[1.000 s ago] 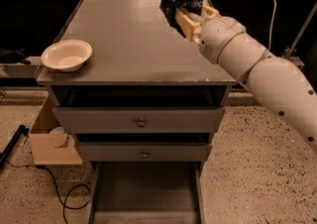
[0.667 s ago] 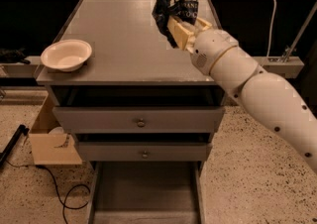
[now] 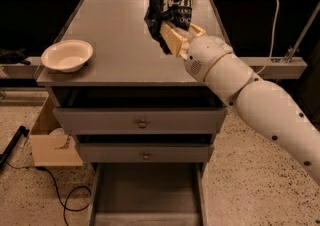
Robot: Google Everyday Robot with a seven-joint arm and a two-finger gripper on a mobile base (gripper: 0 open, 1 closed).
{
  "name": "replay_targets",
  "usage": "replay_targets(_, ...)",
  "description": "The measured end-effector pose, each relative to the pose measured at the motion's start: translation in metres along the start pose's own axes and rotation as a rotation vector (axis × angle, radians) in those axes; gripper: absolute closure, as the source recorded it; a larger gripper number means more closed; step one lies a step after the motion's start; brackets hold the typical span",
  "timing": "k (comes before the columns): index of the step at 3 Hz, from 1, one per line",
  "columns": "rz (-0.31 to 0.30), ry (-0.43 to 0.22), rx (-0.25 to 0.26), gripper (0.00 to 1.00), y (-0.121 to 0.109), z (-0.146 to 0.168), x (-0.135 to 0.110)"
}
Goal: Pick blue chip bag from bottom drawer and place on counter
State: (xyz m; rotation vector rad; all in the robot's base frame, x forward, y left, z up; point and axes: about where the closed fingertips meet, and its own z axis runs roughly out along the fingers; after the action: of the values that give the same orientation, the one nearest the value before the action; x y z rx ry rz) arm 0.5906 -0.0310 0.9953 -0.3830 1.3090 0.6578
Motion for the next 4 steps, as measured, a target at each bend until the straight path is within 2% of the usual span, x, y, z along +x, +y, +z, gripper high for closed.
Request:
replay_targets(1,-0.021,0.025,-0.008,1.00,-0.007,0.011,-0.001)
replay_targets(2,-0.078,0.109,-0.012,1.00,-0.033,0.046,0.001)
replay_targets(4,-0.065,0.116,0.004,1.00,-0.035,0.063,-0.001)
